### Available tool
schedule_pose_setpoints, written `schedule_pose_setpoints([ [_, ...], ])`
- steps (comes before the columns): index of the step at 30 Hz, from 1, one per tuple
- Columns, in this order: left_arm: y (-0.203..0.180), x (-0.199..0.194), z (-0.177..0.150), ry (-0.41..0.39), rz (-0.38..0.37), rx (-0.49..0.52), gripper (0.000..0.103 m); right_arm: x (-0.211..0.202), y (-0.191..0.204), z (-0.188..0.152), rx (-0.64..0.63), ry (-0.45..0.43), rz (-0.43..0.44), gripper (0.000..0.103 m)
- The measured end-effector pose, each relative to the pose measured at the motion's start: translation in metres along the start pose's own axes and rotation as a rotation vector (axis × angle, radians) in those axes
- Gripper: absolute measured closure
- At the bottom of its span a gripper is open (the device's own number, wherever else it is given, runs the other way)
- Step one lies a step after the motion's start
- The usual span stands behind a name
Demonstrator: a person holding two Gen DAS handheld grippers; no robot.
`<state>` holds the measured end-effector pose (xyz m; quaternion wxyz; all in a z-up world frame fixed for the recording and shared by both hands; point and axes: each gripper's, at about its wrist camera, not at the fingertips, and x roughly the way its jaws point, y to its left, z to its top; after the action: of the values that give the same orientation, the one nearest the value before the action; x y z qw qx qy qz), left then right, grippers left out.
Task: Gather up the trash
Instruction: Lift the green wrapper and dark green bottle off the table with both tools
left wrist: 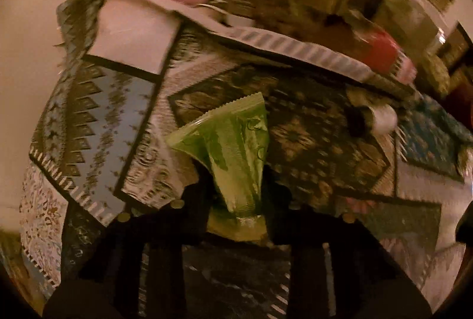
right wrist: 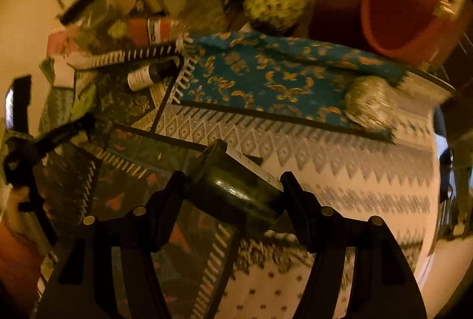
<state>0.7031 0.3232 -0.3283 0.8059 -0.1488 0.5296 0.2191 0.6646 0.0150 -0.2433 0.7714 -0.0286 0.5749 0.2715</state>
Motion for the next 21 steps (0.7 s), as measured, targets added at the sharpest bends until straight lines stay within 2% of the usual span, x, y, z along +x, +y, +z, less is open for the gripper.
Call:
schedule_pose_setpoints([
  [2,-0.008,-0.005,-0.004,0.012,-0.035,0.017,0.081,-0.020,-0.008,-0.010,0.039,-0.030,-0.006,0.041],
  [4,-0.017,-0.017,-0.012,0.018,-0.086,0.021,0.082,-0.028,-0.016,-0.007,0.065,-0.053,-0.006,0.041],
  [9,-0.040,-0.064,-0.032,-0.022,-0.168,0.033,0.083,-0.051,-0.029,-0.022,0.118,-0.124,-0.023,0.041],
  [15,-0.066,-0.144,-0.056,-0.139,-0.227,0.081,0.083,-0.096,-0.040,-0.043,0.146,-0.215,-0.026,0.041],
  [21,-0.078,-0.226,-0.085,-0.272,-0.275,0.082,0.083,-0.151,-0.050,-0.069,0.127,-0.326,0.003,0.041],
])
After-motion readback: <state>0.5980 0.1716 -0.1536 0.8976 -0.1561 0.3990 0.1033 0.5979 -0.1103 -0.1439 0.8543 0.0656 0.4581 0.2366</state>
